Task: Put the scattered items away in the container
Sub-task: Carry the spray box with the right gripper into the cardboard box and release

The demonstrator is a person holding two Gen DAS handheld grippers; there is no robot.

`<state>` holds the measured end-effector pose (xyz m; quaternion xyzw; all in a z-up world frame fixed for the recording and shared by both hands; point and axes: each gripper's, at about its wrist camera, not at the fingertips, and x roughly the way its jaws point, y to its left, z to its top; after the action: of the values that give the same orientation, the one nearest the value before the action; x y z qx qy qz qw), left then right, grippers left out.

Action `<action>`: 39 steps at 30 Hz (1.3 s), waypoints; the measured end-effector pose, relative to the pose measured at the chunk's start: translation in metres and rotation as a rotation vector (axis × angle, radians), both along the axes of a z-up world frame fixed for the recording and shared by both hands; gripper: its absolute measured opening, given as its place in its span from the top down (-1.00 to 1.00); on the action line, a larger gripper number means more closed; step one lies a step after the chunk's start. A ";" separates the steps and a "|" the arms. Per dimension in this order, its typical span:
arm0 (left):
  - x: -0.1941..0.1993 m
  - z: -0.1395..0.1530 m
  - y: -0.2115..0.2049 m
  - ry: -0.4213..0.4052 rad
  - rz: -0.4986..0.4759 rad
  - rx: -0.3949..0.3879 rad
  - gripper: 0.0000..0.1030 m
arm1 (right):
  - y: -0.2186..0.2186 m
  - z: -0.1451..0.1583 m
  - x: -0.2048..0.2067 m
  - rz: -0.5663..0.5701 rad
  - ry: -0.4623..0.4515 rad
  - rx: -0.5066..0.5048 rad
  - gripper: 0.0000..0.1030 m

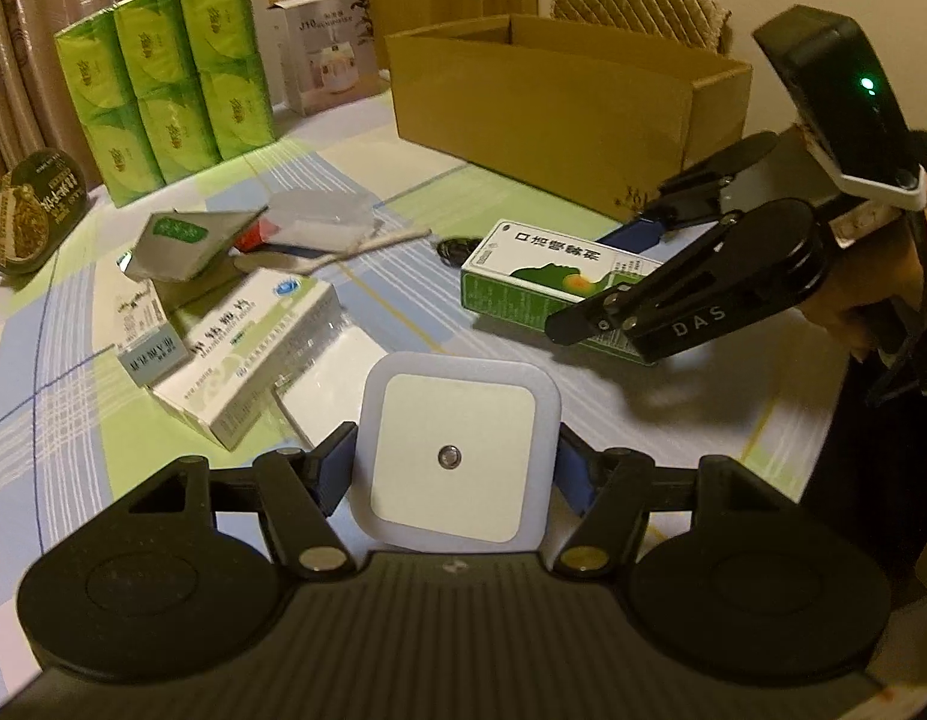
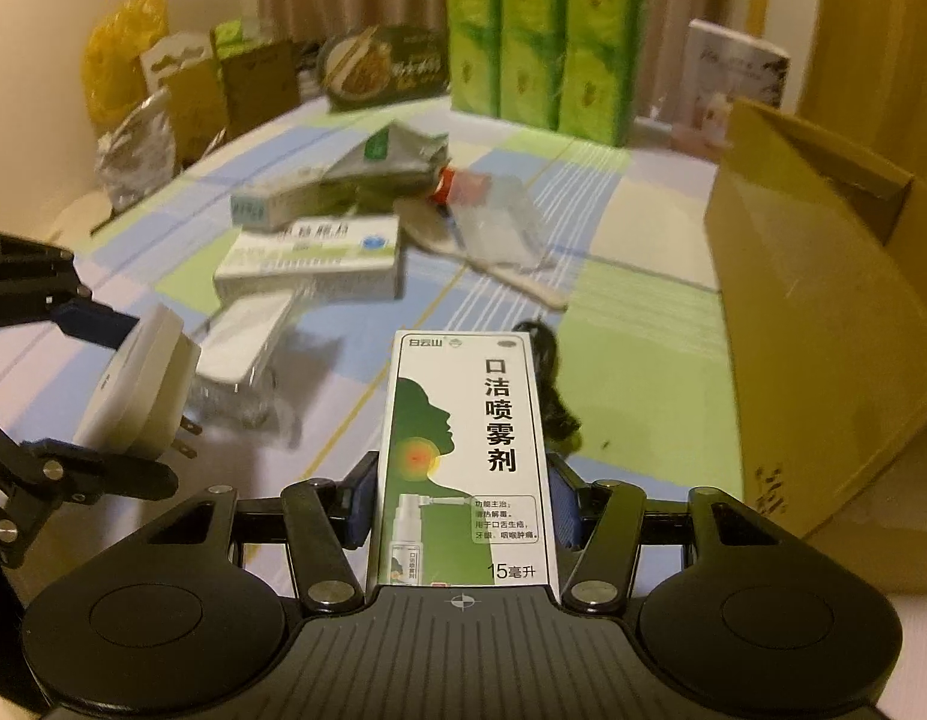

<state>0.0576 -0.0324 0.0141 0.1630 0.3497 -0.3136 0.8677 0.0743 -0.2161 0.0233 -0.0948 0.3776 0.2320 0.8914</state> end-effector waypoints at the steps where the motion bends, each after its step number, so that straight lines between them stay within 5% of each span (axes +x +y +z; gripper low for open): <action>1: 0.001 0.002 -0.001 -0.004 0.007 -0.004 -0.23 | -0.002 0.003 0.000 -0.005 -0.004 0.007 -0.02; 9: 0.002 0.019 -0.014 -0.026 0.063 -0.030 -0.23 | -0.015 0.030 -0.014 -0.031 -0.063 0.049 -0.02; 17: 0.005 0.053 -0.048 -0.071 0.122 -0.061 -0.23 | -0.052 0.094 -0.015 -0.107 -0.170 0.116 -0.02; 25: 0.023 0.103 -0.114 -0.116 0.074 -0.129 -0.23 | -0.121 0.153 0.003 -0.235 -0.239 0.110 -0.02; 32: 0.052 0.133 -0.181 -0.150 0.006 -0.152 -0.23 | -0.181 0.158 0.028 -0.330 -0.220 0.106 -0.02; 39: 0.077 0.129 -0.242 -0.155 -0.063 -0.140 -0.23 | -0.224 0.141 0.048 -0.375 -0.175 0.148 -0.03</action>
<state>0.1349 -0.2741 0.1428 0.1368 0.2534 -0.3506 0.8912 0.1219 -0.4400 0.1646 0.0230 0.2917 0.0802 0.9529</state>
